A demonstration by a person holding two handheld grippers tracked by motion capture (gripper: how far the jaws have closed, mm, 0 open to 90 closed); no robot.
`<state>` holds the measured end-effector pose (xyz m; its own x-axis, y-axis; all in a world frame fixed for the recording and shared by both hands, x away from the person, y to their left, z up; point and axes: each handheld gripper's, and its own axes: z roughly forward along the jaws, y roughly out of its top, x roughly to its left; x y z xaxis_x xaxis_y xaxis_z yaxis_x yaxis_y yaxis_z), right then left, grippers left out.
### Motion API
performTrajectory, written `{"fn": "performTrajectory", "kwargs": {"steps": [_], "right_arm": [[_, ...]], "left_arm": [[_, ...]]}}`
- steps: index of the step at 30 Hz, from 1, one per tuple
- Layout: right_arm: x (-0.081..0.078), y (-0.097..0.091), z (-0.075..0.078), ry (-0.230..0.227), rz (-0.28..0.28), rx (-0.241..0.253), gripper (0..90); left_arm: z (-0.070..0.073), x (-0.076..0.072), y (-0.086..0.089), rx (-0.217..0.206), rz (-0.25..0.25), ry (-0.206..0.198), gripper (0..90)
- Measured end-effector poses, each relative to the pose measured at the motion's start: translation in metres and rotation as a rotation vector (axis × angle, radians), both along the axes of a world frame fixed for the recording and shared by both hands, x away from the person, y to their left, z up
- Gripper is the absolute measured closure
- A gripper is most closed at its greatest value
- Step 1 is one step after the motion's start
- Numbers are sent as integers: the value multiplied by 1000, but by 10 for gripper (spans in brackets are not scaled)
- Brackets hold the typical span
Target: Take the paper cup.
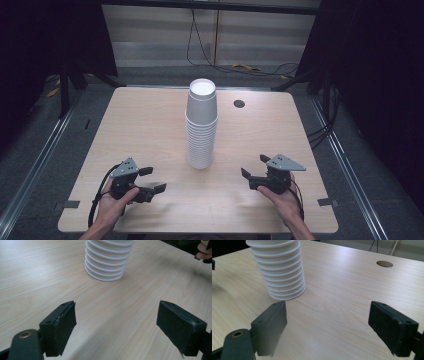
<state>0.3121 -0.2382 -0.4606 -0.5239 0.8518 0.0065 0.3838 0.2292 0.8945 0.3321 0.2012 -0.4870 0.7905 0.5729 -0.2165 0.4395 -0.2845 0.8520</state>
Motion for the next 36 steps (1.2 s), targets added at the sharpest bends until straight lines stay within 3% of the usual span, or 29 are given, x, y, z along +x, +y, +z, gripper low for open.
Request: {"fn": "performTrajectory", "kwargs": {"steps": [7, 11, 20, 27, 36], "right_arm": [[0, 0, 2, 6, -2, 12, 141], [5, -5, 4, 6, -19, 46, 150], [5, -2, 7, -2, -4, 71, 141], [4, 1, 17, -19, 42, 100, 143], [6, 10, 39, -27, 107, 148, 173]], "left_arm": [[0, 0, -1, 21, 0, -21, 158], [-2, 3, -2, 23, 8, -14, 158], [-2, 3, -2, 25, 15, -11, 158], [0, 1, -3, 29, -8, -32, 158], [-1, -3, -1, 38, -1, -40, 158]]}}
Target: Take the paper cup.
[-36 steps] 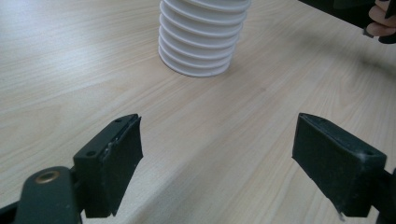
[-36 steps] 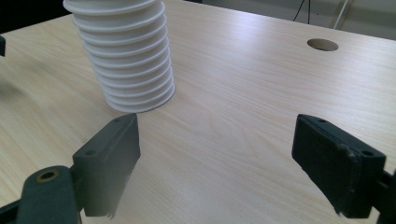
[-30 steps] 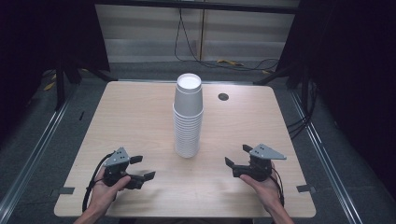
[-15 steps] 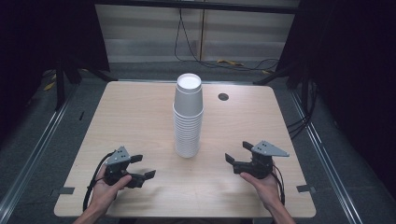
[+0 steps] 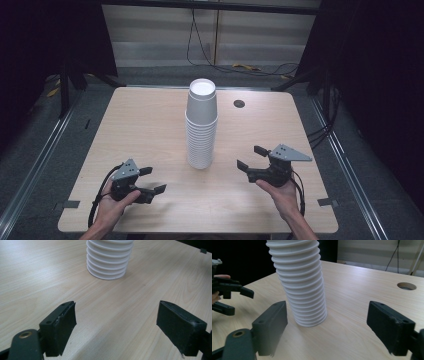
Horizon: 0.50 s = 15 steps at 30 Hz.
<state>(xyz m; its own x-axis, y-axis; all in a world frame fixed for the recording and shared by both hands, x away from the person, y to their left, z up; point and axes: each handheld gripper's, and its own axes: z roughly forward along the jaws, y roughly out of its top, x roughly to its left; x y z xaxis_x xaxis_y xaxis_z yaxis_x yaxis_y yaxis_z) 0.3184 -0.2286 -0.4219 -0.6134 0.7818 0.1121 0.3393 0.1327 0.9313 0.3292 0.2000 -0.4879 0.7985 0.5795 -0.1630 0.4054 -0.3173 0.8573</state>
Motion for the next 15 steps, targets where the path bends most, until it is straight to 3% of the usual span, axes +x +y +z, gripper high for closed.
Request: {"fn": "performTrajectory", "kwargs": {"steps": [8, 15], "right_arm": [[11, 6, 12, -17, 21, 42, 191], [14, 12, 25, -6, 66, 38, 171]], "left_arm": [[-1, 1, -2, 2, -15, 7, 158], [-1, 2, -3, 3, -4, 10, 158]]}}
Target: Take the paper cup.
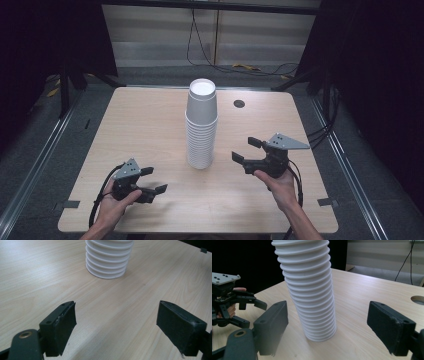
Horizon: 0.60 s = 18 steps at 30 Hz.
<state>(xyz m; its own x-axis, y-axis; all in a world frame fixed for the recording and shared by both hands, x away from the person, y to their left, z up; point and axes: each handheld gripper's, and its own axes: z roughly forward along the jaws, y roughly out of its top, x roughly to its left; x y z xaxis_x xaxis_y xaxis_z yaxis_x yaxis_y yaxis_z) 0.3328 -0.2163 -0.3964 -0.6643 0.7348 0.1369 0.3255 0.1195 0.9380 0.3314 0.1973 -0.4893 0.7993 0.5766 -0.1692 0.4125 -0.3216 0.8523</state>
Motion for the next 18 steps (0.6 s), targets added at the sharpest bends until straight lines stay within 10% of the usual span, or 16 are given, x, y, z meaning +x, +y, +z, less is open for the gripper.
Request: {"fn": "performTrajectory", "kwargs": {"steps": [18], "right_arm": [[12, 15, 27, -35, 56, 0, 145]], "left_arm": [[-1, 0, -1, 2, -7, 6, 158]]}}
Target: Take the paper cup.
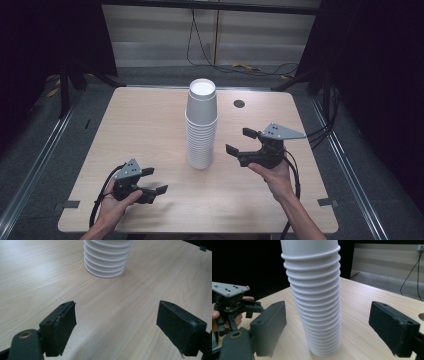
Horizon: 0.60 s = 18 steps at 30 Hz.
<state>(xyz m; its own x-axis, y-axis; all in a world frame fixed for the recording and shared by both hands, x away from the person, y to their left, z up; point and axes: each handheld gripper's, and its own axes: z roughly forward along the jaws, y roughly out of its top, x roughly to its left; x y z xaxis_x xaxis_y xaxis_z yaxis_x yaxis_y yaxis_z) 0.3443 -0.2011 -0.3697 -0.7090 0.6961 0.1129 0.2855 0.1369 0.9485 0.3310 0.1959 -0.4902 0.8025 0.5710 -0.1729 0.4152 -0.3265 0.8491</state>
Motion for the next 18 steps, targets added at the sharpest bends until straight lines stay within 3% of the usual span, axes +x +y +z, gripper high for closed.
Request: {"fn": "performTrajectory", "kwargs": {"steps": [10, 15, 18], "right_arm": [[9, 9, 16, -25, 44, 12, 164], [10, 16, 28, -75, 50, 3, 162], [13, 19, 33, -74, 68, 5, 161]], "left_arm": [[0, 0, -1, -1, -5, 1, 158], [0, 0, -1, 0, -8, 3, 158], [0, -1, -1, 2, -14, 0, 159]]}}
